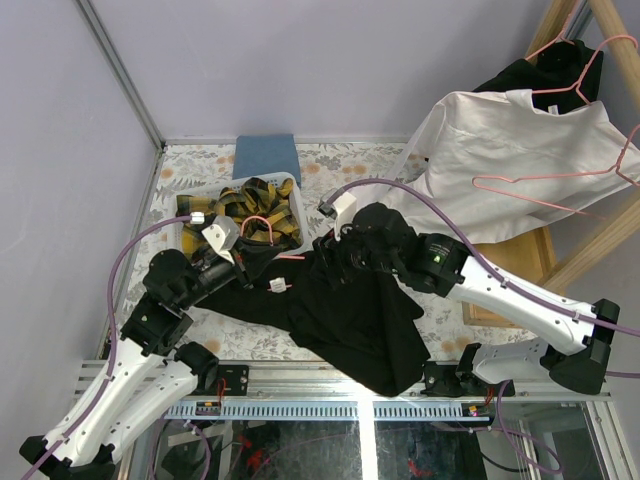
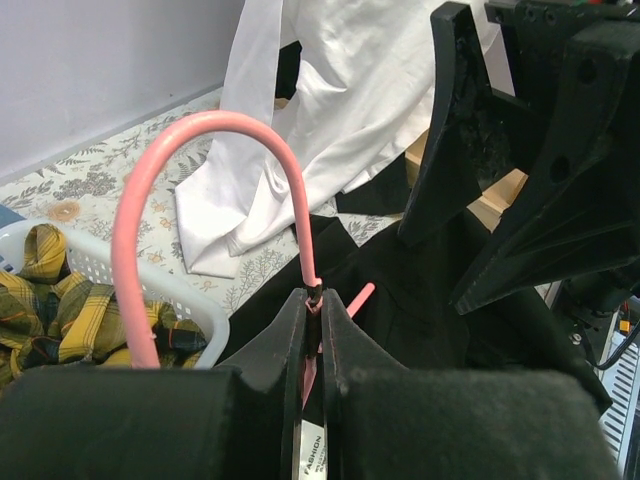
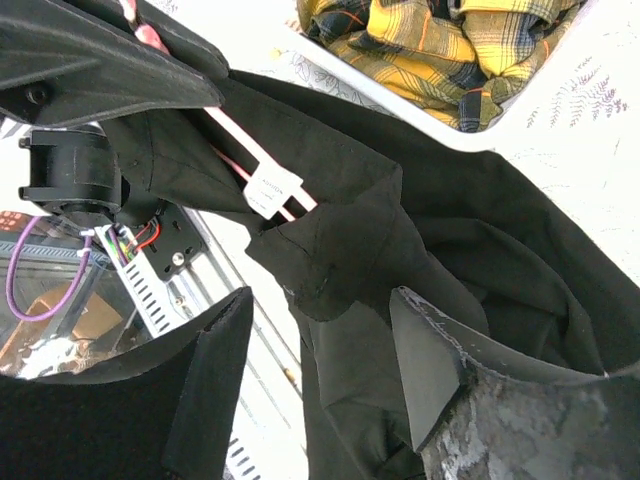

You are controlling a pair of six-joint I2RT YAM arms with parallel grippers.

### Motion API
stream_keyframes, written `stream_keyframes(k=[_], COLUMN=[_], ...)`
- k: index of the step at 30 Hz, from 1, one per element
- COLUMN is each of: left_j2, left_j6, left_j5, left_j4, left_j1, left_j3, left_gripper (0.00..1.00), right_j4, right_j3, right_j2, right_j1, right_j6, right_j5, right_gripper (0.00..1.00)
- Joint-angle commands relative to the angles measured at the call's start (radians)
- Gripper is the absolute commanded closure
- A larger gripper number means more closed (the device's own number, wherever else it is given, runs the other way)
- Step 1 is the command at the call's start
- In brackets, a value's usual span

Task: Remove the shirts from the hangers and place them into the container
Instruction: Remove the shirt from the hanger.

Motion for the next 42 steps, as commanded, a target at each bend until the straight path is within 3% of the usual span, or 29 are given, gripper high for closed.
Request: stream_keyframes(k=[1,6,9,14,20,23,34,42], left_j2=[-0.012,-0.012,-0.013,-0.020,-0.026,-0.048,-0.194,-0.287], left_j6=[-0.004,-0.004,-0.006,-0.009,-0.013,-0.014,-0.024,-0.010], left_j5=[0.012,0.016,0.015,-0.003,-0.137,-0.214,-0.495,-0.457], left_j4=[0.023,0.024,0.024,0.024,-0.015,-0.028,-0.060,-0.006], left_j1=[-0.006,-0.005,-0.006,-0.005,-0.005,-0.005,-0.005,-0.006], left_j3=[-0.004,-0.008,-0.007,-0.012,-0.011,-0.014,-0.041,-0.075], left_gripper=[1.00,1.00,1.00,1.00,1.00,1.00,1.00,1.00], right_j4=[0.075,0.040,-0.004,0.001,0.065,0.073,0.026,0.028], right_j3=[0.016,0.030,0.048,0.039,-0.028,-0.070,-0.166,-0.267], right_j2=[-0.028,0.014,0.050,0.044,-0.046,-0.086,-0.186,-0.279], right_j1=[0.002,0.002,0.002,0.002,0.002,0.002,0.002,-0.003], right_j6=[-0.008,-0.011,-0.015,-0.012,-0.028,-0.033,-0.061,-0.010], right_j5=[0.037,0.048,0.030,0.018,0.083,0.145,0.416,0.650], right_gripper=[0.33,0.30,0.36,0.65,0.77,0.91,0.94,1.00])
